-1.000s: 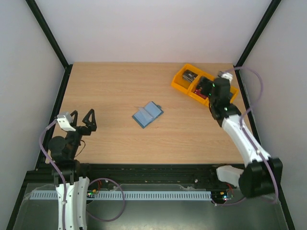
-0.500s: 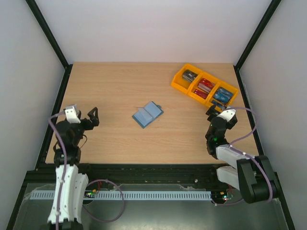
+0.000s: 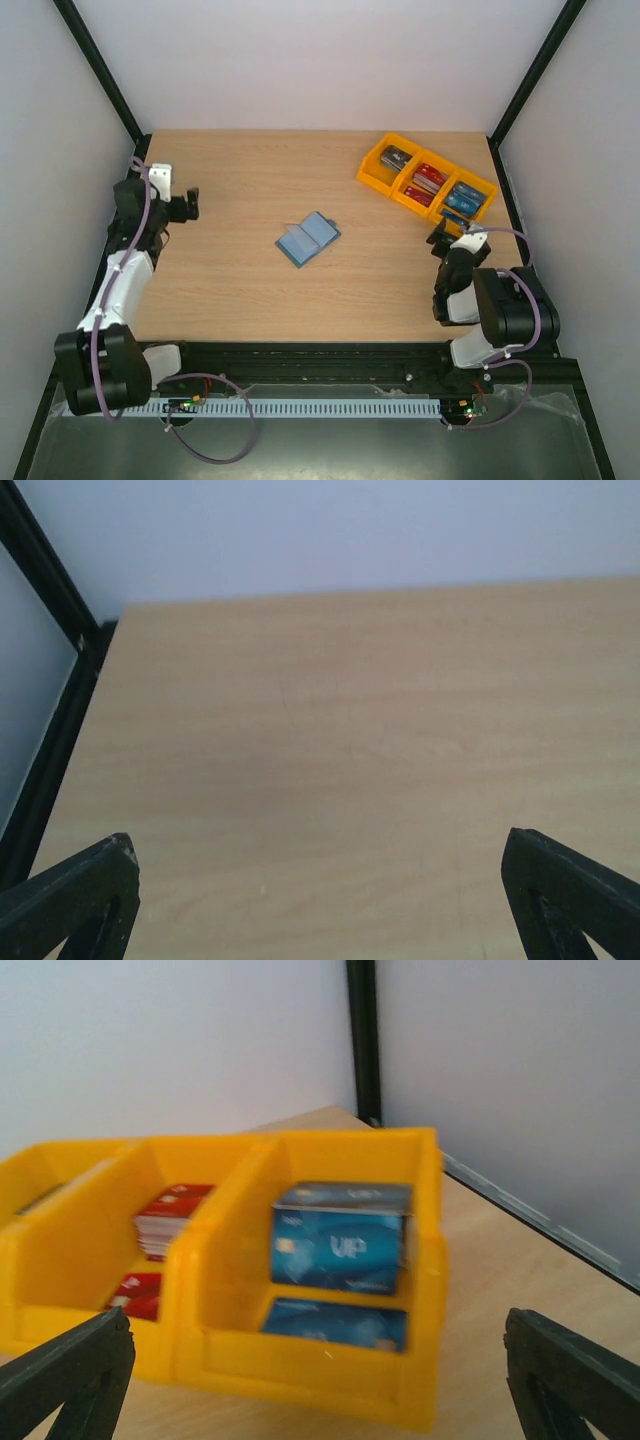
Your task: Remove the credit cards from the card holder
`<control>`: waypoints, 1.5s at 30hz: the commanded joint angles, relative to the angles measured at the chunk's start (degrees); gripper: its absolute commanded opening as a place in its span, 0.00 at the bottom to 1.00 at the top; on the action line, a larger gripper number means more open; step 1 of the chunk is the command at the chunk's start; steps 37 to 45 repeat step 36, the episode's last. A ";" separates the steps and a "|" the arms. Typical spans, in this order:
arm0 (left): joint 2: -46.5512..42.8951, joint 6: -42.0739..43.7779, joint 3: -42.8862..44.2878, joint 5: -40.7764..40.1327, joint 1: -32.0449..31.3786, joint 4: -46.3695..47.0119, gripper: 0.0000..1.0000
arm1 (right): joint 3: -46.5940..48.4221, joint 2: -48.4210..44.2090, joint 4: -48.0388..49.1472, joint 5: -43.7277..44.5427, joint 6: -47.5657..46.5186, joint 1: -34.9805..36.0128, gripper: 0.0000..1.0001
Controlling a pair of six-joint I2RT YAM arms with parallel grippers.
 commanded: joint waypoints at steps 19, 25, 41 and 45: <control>21.53 -8.89 -41.93 -3.57 -6.05 97.33 0.99 | 6.49 0.39 -4.73 -8.20 -1.18 -0.99 0.99; 23.21 -8.51 -43.81 -4.05 -6.57 102.45 0.99 | 6.44 0.38 -4.62 -8.23 -1.20 -0.98 0.99; 21.92 -8.07 -41.50 -4.38 -7.00 96.49 1.00 | 6.47 0.43 -4.73 -8.23 -1.19 -1.04 0.99; 21.92 -8.07 -41.50 -4.38 -7.00 96.49 1.00 | 6.47 0.43 -4.73 -8.23 -1.19 -1.04 0.99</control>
